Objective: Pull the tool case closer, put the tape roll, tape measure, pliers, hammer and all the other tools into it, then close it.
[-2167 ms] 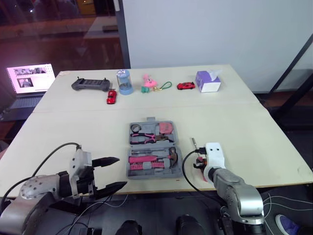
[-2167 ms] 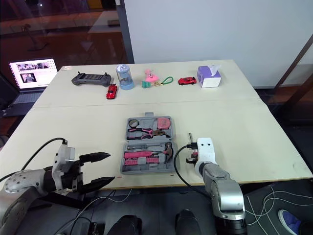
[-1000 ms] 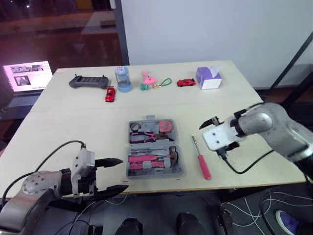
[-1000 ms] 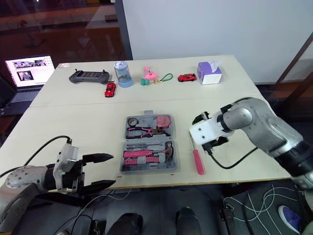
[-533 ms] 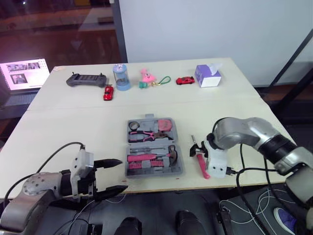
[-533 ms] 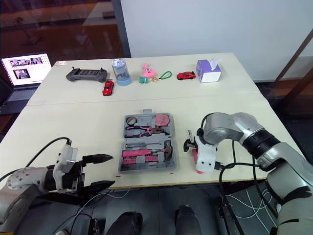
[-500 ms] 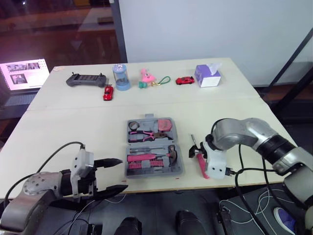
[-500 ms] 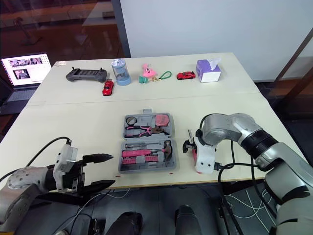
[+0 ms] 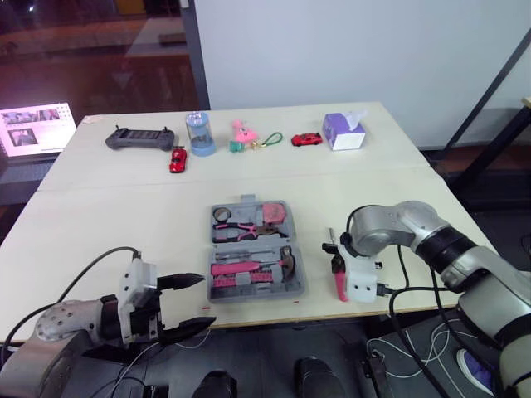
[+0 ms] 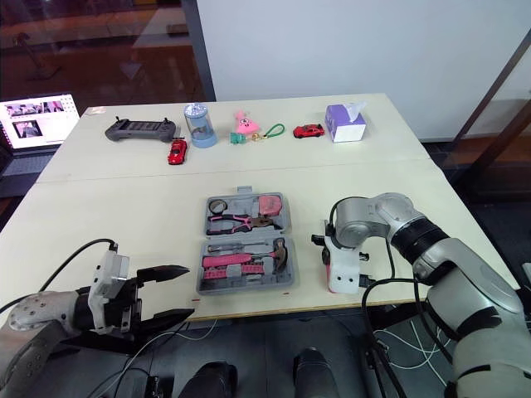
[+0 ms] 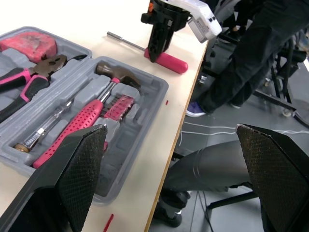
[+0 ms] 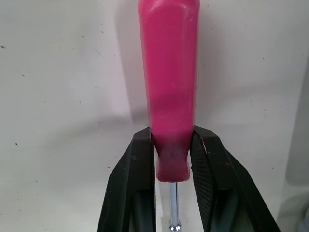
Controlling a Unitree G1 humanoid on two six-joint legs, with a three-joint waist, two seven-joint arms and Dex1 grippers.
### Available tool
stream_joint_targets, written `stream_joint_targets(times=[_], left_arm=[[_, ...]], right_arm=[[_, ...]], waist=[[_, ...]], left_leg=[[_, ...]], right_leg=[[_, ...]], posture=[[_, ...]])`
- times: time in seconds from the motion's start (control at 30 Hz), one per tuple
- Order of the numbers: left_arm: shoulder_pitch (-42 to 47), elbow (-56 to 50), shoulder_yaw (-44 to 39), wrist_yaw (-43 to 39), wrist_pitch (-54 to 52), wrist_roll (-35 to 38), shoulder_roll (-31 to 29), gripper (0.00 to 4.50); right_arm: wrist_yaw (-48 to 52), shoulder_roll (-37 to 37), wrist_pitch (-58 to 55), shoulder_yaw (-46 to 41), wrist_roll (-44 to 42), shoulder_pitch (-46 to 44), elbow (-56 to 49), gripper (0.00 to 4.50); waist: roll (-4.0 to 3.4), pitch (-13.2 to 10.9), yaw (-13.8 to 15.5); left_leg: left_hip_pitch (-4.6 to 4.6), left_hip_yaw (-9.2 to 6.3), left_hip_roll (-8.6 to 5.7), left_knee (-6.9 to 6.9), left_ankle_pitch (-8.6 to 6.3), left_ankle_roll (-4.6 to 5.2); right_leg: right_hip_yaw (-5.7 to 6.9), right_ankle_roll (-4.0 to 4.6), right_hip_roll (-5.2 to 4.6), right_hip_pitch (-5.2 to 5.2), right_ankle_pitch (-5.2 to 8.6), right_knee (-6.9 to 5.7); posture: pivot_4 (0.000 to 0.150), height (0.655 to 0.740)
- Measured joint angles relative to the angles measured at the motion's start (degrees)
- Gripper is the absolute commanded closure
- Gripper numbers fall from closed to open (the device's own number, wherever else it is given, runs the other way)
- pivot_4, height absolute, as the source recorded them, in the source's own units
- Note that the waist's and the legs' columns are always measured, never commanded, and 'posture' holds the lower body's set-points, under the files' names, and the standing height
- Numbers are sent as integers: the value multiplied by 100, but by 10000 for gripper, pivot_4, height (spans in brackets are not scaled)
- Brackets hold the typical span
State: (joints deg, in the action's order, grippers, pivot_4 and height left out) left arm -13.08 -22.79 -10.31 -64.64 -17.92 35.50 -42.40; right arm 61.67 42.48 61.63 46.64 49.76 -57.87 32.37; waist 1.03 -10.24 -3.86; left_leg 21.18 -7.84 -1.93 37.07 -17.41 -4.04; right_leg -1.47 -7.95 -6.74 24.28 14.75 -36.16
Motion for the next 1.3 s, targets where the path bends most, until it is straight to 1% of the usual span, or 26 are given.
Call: stream_joint_targets(times=[0.2,0.27,0.3,0.33,0.4,0.43,0.47,0.5,0.57,0.67,0.73,0.77,0.83,0.9,0.97,1.0,1.07,1.17,1.3], left_arm=[[34,30,-2,2,87,-4,1,0],[120,73,3,3,103,-8,5,0],[165,101,3,3,109,-11,10,0],[213,142,12,3,117,-23,26,0],[270,216,53,6,131,-79,52,0],[271,230,55,6,137,-94,69,0],[359,264,107,8,147,-119,118,0],[365,293,118,9,165,-123,164,0],[390,347,202,9,202,-136,226,0],[471,374,274,-31,355,-199,265,0],[514,428,272,-90,491,-238,265,0],[580,488,273,-130,548,-241,266,0],[702,509,271,-163,610,-237,266,0],[795,522,274,-188,613,-231,266,0],[878,532,273,-230,617,-226,266,0],[881,541,270,-251,622,-226,266,0],[887,588,280,-297,627,-225,277,0],[898,592,280,-333,629,-222,319,0],[953,606,281,-330,629,-222,404,0]], right_arm=[[-557,-221,42,1,305,-320,515,40065],[-568,-273,-45,-44,143,-457,574,40065],[-495,-273,-109,-101,-22,-520,597,40065],[-216,-238,-360,-246,-383,-531,514,40065],[589,-71,-1188,-662,-1364,-483,103,40065],[839,-15,-1466,-766,-1627,-459,-39,40065],[1591,329,-2811,-942,-2468,-192,-880,40065],[2045,535,-3823,-1043,-3030,-87,-1439,40065],[2793,988,-6485,-1274,-4211,-13,-2803,40065],[3032,1235,-9112,-1554,-4954,-161,-3826,40065],[3028,1286,-10401,-1627,-5089,-200,-3964,40065],[2955,1281,-11105,-1628,-5107,-214,-3940,40065],[2774,1253,-12033,-1624,-5131,-257,-3819,40065],[2530,1087,-13234,-1639,-5301,-461,-3530,40065],[2128,781,-14505,-1754,-5526,-617,-3133,40065],[1913,615,-14868,-1815,-5611,-622,-2856,40065],[1139,-7,-15250,-2187,-5602,-615,-1858,40065],[-128,-649,-15376,-2867,-5340,-502,-692,40065],[-1526,-1241,-15379,-3906,-5045,-199,-110,40065]], waist=[[-9,-5,-19],[-27,-16,-7],[-32,-19,2],[-37,-22,22],[-39,-24,60],[-39,-23,67],[-44,-27,139],[-55,-33,166],[-71,-42,200],[-72,-41,189],[-71,-39,199],[-71,-40,210],[-72,-40,249],[-71,-40,258],[-71,-39,273],[-70,-39,282],[-64,-34,273],[-65,-35,316],[-65,-35,294]], left_leg=[[2,0,0,0,2,-4],[16,1,-1,1,6,-10],[20,0,-2,1,6,-11],[23,-1,-2,0,6,-11],[26,0,-4,1,6,-10],[26,0,-4,1,6,-10],[31,-3,-4,3,5,-9],[35,-8,-6,6,4,-8],[33,-10,-8,7,0,1],[25,-14,-6,6,-11,21],[25,-12,-7,8,-11,21],[27,-11,-7,9,-11,21],[29,-8,-8,9,-11,20],[30,-5,-8,8,-7,14],[30,-5,-7,8,-3,5],[30,-4,-8,8,-2,4],[31,-1,-8,9,-1,3],[40,-3,-9,8,7,-12],[42,-1,-10,9,10,-17]], right_leg=[[-1,3,1,6,-2,-3],[-2,3,-1,17,-2,-4],[-2,3,-2,19,-2,-3],[-2,3,-2,19,-2,1],[-2,3,-5,19,-2,4],[-2,3,-6,18,-2,5],[0,2,-6,18,-2,7],[2,3,-8,18,-2,7],[2,2,-10,18,-3,5],[6,3,-8,18,-3,-3],[6,3,-9,17,-3,-3],[6,2,-9,17,-3,-3],[5,2,-9,20,-3,-2],[4,2,-10,24,-4,-2],[4,2,-10,25,-4,-3],[4,2,-10,25,-4,-3],[4,5,-10,25,-7,-2],[4,3,-10,32,-9,-4],[3,1,-11,33,-10,-2]], posture=[[1500,7400],[1500,7400],[1500,7400],[1500,7400],[1500,7400],[1500,7400],[1500,7400],[1500,7400],[1500,7400],[1500,7400],[1500,7400],[1500,7400],[1500,7400],[1500,7400],[1500,7400],[1500,7400],[1500,7400],[1500,7400],[1500,7400]])
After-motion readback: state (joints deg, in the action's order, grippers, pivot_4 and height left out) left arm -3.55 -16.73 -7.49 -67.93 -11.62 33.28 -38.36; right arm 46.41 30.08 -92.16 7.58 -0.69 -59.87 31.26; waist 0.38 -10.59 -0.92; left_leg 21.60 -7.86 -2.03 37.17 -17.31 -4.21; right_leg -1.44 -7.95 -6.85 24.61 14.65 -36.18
